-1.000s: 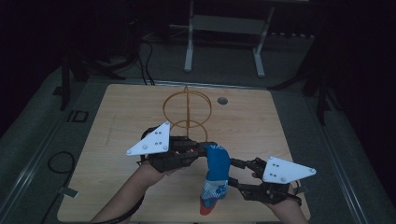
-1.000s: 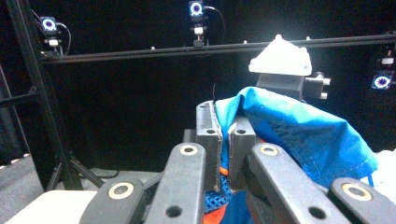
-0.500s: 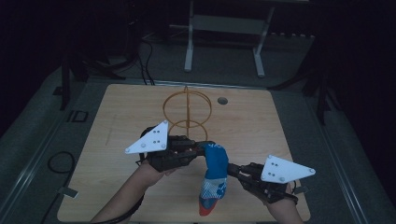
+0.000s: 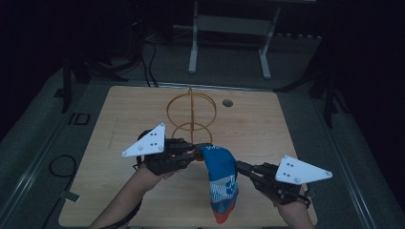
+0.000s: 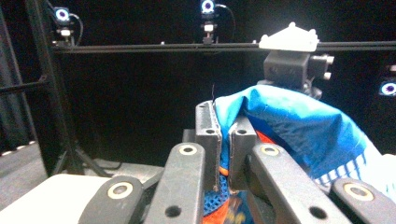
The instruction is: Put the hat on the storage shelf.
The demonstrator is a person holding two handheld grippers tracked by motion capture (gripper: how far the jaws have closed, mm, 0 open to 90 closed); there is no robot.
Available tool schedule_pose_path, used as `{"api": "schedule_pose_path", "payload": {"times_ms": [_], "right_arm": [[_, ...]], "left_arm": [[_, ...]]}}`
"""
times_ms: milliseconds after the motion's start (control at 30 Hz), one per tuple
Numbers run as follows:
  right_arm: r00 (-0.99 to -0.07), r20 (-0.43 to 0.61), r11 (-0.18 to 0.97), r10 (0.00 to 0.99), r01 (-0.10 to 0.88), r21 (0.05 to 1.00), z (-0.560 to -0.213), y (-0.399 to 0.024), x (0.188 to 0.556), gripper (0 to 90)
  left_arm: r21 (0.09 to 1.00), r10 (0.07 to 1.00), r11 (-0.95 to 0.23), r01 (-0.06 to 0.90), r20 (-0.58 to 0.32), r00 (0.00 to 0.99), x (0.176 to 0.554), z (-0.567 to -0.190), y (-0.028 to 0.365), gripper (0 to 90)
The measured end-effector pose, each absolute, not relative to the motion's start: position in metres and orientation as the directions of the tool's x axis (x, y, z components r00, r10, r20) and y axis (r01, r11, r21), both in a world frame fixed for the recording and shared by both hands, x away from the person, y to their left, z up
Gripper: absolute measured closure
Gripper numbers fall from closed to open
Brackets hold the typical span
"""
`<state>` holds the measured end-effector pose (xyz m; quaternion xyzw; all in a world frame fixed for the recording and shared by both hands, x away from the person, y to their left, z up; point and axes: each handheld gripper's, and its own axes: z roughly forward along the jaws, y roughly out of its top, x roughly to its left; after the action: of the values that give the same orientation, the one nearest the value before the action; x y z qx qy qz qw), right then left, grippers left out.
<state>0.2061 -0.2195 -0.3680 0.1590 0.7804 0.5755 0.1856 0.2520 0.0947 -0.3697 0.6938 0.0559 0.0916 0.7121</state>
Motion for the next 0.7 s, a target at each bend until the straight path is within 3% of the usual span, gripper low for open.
{"api": "schedule_pose_path", "payload": {"times_ms": [300,567,700], "right_arm": [[-0.868,-0.121,0.262,0.481,0.011,0.965,-0.352,-0.230,0.207,90.0],[-0.857,-0.127,0.263,0.499,0.010,0.965,-0.340,-0.236,0.211,90.0],[-0.846,-0.134,0.257,0.517,0.004,0.966,-0.334,-0.238,0.213,90.0]], "left_arm": [[0.998,0.229,-0.023,-0.052,0.056,0.972,0.248,-0.375,0.101,85.1],[0.998,0.280,-0.052,-0.044,0.057,0.958,0.243,-0.381,0.114,52.8],[0.997,0.312,-0.069,-0.028,0.048,0.949,0.239,-0.389,0.124,46.9]]}}
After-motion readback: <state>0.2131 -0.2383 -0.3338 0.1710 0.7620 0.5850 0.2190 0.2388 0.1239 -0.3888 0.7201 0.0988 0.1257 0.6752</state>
